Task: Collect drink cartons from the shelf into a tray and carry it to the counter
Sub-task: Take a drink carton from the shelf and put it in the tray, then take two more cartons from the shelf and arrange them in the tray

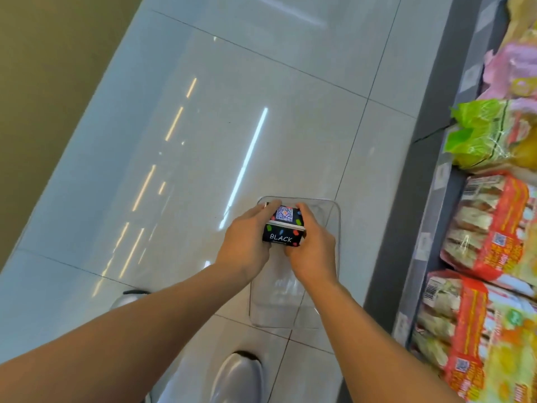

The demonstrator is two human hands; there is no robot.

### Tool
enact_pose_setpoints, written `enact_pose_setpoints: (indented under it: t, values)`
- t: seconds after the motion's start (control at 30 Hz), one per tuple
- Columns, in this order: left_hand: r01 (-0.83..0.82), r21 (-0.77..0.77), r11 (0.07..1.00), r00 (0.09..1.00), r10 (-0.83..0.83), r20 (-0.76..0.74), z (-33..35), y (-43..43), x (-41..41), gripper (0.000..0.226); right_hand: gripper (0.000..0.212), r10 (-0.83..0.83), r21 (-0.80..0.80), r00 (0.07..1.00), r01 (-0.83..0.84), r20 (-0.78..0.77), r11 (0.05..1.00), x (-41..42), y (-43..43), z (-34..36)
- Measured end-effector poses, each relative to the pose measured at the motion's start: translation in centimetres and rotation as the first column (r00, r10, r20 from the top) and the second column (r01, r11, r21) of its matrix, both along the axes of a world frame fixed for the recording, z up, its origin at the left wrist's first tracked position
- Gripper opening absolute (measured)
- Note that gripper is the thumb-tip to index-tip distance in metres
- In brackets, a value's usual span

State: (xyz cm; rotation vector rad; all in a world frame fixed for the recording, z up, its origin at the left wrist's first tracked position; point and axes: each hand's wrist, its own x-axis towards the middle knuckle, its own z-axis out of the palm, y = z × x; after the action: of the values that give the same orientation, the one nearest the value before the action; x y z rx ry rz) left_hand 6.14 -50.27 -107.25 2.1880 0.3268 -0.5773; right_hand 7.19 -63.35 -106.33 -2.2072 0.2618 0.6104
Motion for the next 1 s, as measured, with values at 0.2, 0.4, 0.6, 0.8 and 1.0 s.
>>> enact_pose_setpoints:
  t: [0.2,0.4,0.6,0.8,1.0]
  values:
    - [-0.065,-0.043,0.997,0.992,0.060,-0.112,5.6,1.0,-0.6,0.073,0.060,0.038,-0.023,0.997,-0.040,-0.072,0.999,0.4,0.5,4.5]
    - [0.108,0.122,0.987,0.992,-0.099,-0.077,20.3,3.3,3.3,0.052,0.043,0.134,0.015,0.991,-0.134,-0.004,0.991,3.7,4.6,17.7]
    - [0.169,0.500,0.850,0.975,-0.217,0.039,43.4,10.4,7.1,0.040,0.036,0.366,-0.088,0.897,-0.356,0.249,0.930,7.8,12.1,40.1]
    - [-0.042,0.724,0.689,0.952,-0.193,0.239,70.0,19.4,5.7,0.034,0.038,0.497,-0.256,0.706,-0.427,0.505,0.867,8.2,19.5,66.2]
    - [-0.406,0.700,0.588,0.863,-0.006,0.505,92.1,27.5,-1.4,0.036,0.033,0.519,-0.279,0.465,-0.491,0.717,0.825,5.7,28.1,89.6]
